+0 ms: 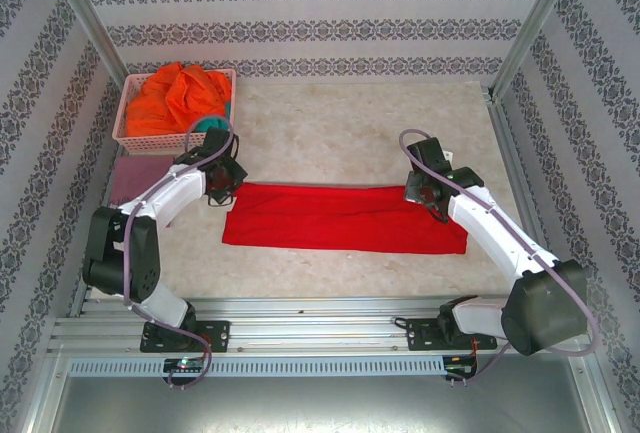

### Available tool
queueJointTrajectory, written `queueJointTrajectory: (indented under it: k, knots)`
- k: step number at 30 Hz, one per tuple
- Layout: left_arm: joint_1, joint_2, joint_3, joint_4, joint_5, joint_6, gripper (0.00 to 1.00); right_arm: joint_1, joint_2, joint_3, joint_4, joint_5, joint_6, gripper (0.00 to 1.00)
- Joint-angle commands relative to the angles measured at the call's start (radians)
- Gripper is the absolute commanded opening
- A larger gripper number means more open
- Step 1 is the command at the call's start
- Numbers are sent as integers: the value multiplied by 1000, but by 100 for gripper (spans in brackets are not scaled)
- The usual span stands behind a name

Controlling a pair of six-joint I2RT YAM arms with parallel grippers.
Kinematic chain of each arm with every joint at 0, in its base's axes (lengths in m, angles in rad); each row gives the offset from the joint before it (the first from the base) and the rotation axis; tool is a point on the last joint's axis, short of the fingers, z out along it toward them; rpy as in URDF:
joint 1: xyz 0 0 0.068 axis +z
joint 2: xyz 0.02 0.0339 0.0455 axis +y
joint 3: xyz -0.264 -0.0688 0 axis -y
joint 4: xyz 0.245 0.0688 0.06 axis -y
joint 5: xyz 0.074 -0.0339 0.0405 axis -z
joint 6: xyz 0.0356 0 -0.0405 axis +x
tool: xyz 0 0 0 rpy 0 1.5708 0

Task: Fold and stack the t-shirts

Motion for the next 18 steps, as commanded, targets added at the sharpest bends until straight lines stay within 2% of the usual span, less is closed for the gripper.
queueJointTrajectory:
  k: [1,18]
  knots:
    - [14,-37,-38,-16,-1,4,0,1,10,-10,-36,17,-27,0]
    - [13,-34,-160,0,23,-19,0,-2,66,-91,-31,-8,1,0]
